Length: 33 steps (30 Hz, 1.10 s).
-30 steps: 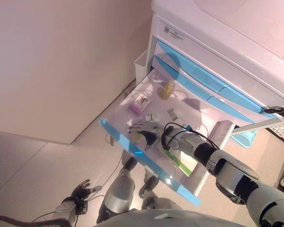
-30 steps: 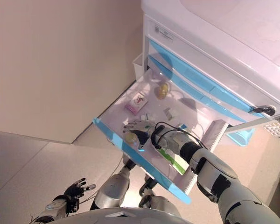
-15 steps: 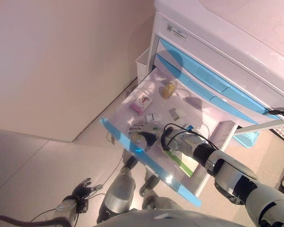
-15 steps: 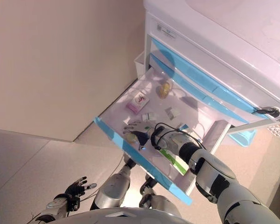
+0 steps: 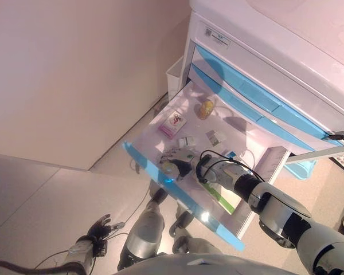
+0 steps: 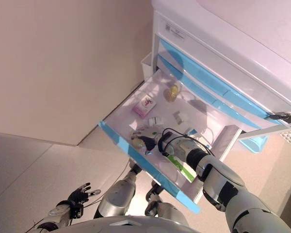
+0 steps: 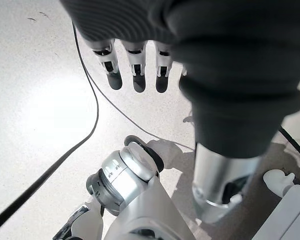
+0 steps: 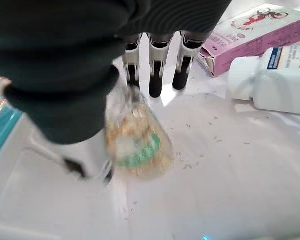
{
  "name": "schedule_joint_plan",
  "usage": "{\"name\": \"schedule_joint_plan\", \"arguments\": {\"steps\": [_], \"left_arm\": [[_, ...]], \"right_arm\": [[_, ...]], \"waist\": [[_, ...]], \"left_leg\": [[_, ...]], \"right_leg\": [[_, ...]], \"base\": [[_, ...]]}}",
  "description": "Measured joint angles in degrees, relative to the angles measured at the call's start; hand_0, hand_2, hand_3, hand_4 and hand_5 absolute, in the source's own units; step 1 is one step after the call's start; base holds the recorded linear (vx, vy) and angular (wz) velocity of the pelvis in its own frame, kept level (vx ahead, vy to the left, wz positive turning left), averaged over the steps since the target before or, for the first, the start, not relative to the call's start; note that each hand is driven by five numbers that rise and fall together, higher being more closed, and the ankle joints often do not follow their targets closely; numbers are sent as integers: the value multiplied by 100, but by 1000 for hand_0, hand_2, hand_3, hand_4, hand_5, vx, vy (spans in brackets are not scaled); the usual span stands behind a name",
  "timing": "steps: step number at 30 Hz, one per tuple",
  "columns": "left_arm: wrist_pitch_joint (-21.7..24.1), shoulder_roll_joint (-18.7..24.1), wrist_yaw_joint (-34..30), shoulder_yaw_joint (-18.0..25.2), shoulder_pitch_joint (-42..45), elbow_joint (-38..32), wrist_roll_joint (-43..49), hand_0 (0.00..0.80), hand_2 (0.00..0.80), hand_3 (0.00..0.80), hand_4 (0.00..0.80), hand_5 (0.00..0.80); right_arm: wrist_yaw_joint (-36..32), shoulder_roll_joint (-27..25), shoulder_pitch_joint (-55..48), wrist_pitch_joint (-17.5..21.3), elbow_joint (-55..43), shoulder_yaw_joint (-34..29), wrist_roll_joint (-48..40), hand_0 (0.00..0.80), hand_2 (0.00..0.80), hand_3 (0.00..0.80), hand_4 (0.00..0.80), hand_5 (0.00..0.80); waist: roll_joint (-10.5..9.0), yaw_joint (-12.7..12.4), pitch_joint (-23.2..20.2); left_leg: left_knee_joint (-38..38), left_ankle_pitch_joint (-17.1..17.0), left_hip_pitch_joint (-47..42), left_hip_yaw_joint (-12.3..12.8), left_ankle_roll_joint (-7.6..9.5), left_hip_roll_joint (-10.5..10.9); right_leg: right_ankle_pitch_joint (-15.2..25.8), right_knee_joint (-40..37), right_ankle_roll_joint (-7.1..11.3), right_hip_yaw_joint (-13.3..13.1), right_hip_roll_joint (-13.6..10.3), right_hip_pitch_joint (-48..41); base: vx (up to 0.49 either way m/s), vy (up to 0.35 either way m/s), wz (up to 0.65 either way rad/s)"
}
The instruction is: Open the drawer and pick up the medicine
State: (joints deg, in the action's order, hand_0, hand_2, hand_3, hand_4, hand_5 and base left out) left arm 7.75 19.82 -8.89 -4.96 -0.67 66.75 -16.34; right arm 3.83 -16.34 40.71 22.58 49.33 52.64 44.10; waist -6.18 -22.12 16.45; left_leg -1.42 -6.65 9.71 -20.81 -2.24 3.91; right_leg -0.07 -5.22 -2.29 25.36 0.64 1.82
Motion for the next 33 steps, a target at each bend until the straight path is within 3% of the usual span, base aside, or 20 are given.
{"name": "schedule_joint_plan", "arguments": {"steps": [25, 30, 33], "left_arm": [[-4, 0, -96, -27, -18, 2, -421, 0, 0, 0, 0, 0], [-11, 17, -39, 53, -62, -8, -240, 0, 0, 0, 0, 0], [-37, 21, -15, 197, 47, -22, -162, 0, 0, 0, 0, 0]], "right_arm": [[128, -69, 10, -139, -108, -9, -18, 800, 800, 800, 800, 800], [63, -583, 69, -392, -1301, -42, -273, 800, 800, 800, 800, 800], [-378, -1377, 55, -734, -3048, -158, -857, 800, 800, 800, 800, 800]], "waist": [[-25, 39, 29], [-155, 155, 65], [-291, 276, 21]], "left_leg": [[-5, -2, 4, 83, 4, -23], [-19, -18, -94, 209, 31, -73], [-88, 16, -288, 458, 60, -89]], "right_leg": [[0, 0, 5, -104, -9, 42], [4, 0, 7, -227, 4, 11], [13, 30, 17, -485, 7, -45]], "base": [[-1, -1, -2], [0, -3, -13], [33, 26, -44]]}}
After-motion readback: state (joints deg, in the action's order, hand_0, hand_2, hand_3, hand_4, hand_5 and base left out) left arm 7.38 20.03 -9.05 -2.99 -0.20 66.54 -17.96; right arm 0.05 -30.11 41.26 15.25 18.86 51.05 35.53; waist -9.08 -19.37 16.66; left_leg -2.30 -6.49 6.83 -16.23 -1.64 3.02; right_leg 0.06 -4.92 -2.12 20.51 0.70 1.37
